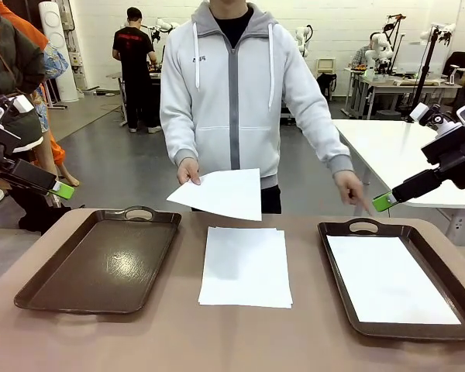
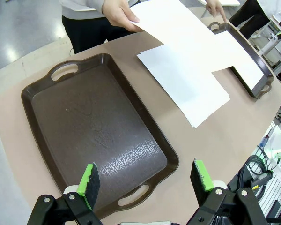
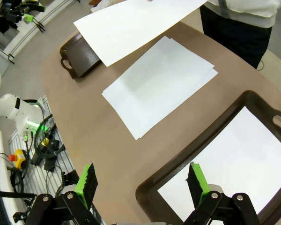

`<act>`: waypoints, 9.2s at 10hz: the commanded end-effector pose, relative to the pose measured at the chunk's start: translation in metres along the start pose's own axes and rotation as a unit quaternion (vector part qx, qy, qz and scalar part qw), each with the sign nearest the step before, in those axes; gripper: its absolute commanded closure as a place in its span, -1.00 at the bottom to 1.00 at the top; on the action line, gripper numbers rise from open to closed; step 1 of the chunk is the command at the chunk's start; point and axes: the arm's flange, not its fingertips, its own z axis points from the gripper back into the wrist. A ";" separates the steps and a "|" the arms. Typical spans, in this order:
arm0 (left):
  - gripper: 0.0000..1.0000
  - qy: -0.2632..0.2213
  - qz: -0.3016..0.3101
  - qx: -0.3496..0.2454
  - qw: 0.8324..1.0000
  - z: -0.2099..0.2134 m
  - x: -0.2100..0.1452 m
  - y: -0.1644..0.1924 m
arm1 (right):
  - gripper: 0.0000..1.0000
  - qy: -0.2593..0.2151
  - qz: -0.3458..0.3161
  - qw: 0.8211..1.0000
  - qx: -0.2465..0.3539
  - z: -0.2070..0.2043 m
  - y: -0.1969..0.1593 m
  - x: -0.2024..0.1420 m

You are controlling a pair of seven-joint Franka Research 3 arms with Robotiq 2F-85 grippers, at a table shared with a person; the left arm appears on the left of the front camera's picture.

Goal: Sort the A4 documents.
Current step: Receive the A4 Paper, then place the A4 Paper in the designated Handle tray.

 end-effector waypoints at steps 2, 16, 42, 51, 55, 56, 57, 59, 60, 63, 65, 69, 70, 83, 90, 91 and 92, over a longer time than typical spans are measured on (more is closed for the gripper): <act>-1.00 -0.002 0.002 -0.006 1.000 0.000 0.000 0.001 | -1.00 0.001 0.003 1.000 0.002 -0.002 0.001 0.001; -1.00 -0.002 0.002 -0.006 1.000 0.000 0.000 0.001 | -1.00 -0.020 -0.103 0.991 0.088 -0.053 -0.046 0.020; -1.00 -0.002 0.002 -0.006 1.000 0.000 0.000 0.001 | -0.67 -0.111 -0.442 0.828 0.327 -0.272 -0.109 0.100; -1.00 -0.002 0.002 -0.006 1.000 0.000 0.000 0.001 | 0.77 -0.106 -0.450 0.820 0.337 -0.266 -0.115 0.096; -1.00 -0.002 0.002 -0.006 1.000 0.000 0.000 0.001 | 1.00 -0.101 -0.451 0.819 0.341 -0.264 -0.116 0.096; -1.00 -0.002 0.002 -0.006 1.000 0.000 0.000 0.001 | 1.00 -0.100 -0.451 0.818 0.341 -0.264 -0.116 0.096; -1.00 -0.002 0.002 -0.006 1.000 0.000 0.000 0.001 | 1.00 -0.099 -0.451 0.818 0.343 -0.263 -0.116 0.097; -1.00 -0.002 0.002 -0.006 1.000 0.000 0.000 0.001 | 1.00 -0.093 -0.452 0.816 0.349 -0.262 -0.117 0.097; -1.00 -0.002 0.002 -0.006 1.000 0.000 0.000 0.001 | 1.00 -0.076 -0.442 0.818 0.359 -0.261 -0.116 0.099; -1.00 -0.002 0.002 -0.006 1.000 0.000 0.000 0.001 | 1.00 -0.104 -0.446 0.821 0.340 -0.263 -0.113 0.093; -1.00 -0.002 0.002 -0.006 1.000 0.000 0.000 0.001 | 1.00 -0.104 -0.446 0.821 0.340 -0.263 -0.113 0.093; -1.00 -0.002 0.002 -0.006 1.000 0.000 0.000 0.001 | 1.00 -0.104 -0.446 0.821 0.340 -0.263 -0.113 0.093; -1.00 -0.002 0.002 -0.006 1.000 0.000 0.000 0.001 | 1.00 -0.104 -0.446 0.821 0.340 -0.263 -0.113 0.093; -1.00 -0.002 0.002 -0.006 1.000 0.000 0.000 0.001 | 0.98 -0.048 -0.438 0.852 0.284 -0.146 -0.122 0.026; -1.00 -0.002 0.002 -0.006 1.000 0.000 0.000 0.001 | 0.98 -0.061 -0.509 0.826 0.236 -0.053 -0.151 -0.033; -1.00 -0.002 0.002 -0.006 1.000 0.000 0.000 0.001 | 0.98 -0.073 -0.518 0.818 0.238 -0.055 -0.157 -0.048; -1.00 -0.002 0.002 -0.006 1.000 0.000 0.000 0.001 | 0.98 -0.083 -0.529 0.810 0.238 -0.060 -0.164 -0.064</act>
